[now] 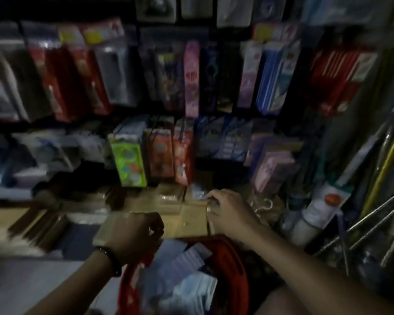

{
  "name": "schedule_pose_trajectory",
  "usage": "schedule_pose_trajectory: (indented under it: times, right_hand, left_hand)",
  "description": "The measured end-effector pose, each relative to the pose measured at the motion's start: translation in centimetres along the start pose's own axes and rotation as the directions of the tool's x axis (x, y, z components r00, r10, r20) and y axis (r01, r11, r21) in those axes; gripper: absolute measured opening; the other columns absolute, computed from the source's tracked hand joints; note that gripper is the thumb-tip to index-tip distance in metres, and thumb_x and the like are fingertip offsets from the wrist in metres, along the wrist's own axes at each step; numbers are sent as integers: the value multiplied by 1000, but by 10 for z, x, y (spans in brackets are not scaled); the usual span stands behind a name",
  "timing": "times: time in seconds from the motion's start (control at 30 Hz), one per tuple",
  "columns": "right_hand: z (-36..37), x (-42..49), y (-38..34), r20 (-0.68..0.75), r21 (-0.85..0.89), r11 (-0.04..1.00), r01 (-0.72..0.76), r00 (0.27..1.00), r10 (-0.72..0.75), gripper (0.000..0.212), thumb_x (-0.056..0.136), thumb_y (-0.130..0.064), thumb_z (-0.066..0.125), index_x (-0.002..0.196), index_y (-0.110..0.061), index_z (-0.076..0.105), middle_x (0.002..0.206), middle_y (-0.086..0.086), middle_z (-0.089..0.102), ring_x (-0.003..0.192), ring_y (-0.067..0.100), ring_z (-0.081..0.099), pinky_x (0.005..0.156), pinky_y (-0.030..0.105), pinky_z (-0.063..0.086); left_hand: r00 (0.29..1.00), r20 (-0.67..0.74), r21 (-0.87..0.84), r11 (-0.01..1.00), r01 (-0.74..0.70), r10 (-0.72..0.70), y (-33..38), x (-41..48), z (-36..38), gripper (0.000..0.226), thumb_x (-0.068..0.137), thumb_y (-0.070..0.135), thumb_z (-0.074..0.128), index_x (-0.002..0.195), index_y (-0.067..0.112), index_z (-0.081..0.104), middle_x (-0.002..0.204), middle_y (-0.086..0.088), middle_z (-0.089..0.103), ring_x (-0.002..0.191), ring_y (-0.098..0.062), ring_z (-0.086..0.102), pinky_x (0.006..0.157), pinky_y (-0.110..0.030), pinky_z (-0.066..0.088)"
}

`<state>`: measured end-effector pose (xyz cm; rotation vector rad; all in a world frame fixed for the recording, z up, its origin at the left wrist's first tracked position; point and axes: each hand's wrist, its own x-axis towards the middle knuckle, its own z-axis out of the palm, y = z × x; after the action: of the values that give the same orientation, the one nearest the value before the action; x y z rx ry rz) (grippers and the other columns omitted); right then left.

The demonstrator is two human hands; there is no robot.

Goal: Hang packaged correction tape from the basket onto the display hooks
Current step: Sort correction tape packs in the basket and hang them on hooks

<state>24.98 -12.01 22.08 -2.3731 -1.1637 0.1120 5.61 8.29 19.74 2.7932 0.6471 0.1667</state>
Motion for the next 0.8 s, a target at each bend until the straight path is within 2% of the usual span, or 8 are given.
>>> schedule_pose_trajectory:
  times: [0.07,0.17,0.23,0.3,0.37,0.57,0.7,0.8]
  right_hand:
    - [43,-10,7,77,18,999,-39,996,37,40,83,-36,73,122,-34,64,114,-8,63,105,15,64,86,40,57]
    - [101,-19,15,185,48,993,-106,978,95,36,90,-32,73,125,-30,64,115,-8,62,104,11,62,81,35,57]
    - [139,-24,21,253,68,987,-146,959,125,33,91,-29,73,123,-28,65,115,-7,65,102,11,64,78,35,58]
    - [179,-31,32,314,85,977,-196,936,160,36,91,-29,76,126,-25,66,120,-4,68,109,16,67,85,38,59]
    - [218,-43,45,375,86,959,-269,901,219,42,91,-28,78,131,-23,65,125,-2,68,116,18,66,92,37,57]
    - [312,-62,99,476,-52,902,-429,783,400,47,86,-33,77,131,-22,67,124,6,69,116,26,66,93,34,55]
    - [354,-67,127,492,-156,872,-464,729,475,58,86,-23,73,142,-19,57,136,11,64,130,30,58,105,37,50]
    - [382,-74,144,503,-144,844,-517,696,513,42,78,-29,77,119,-18,69,117,8,72,116,28,66,93,34,53]
  left_hand:
    - [997,68,-56,998,26,-22,-14,-18,28,15,100,53,61,96,41,68,91,16,74,70,3,66,59,-17,53]
    - [989,128,-98,991,91,-78,-39,-30,73,9,101,42,59,102,37,67,92,10,74,79,-9,71,68,-33,60]
    - [981,148,-105,985,140,-124,-54,-31,104,12,96,40,61,106,37,67,95,10,76,87,-16,73,69,-32,56]
    - [964,195,-130,970,205,-178,-57,-32,131,5,94,35,67,99,34,68,99,10,75,95,-17,72,70,-28,47]
    - [949,252,-141,962,232,-192,-55,-34,156,10,96,33,69,105,31,71,108,10,75,102,-15,70,77,-28,48]
    - [810,548,-112,942,316,-207,-69,-43,227,27,95,41,64,121,34,63,130,2,67,119,-24,66,98,-37,55]
    - [789,588,-119,945,304,-179,-66,-34,242,24,97,42,61,119,33,64,128,0,69,116,-25,67,98,-41,57]
    - [777,602,-128,938,323,-185,-69,-31,250,22,97,43,62,117,32,66,127,1,70,116,-23,67,99,-43,58]
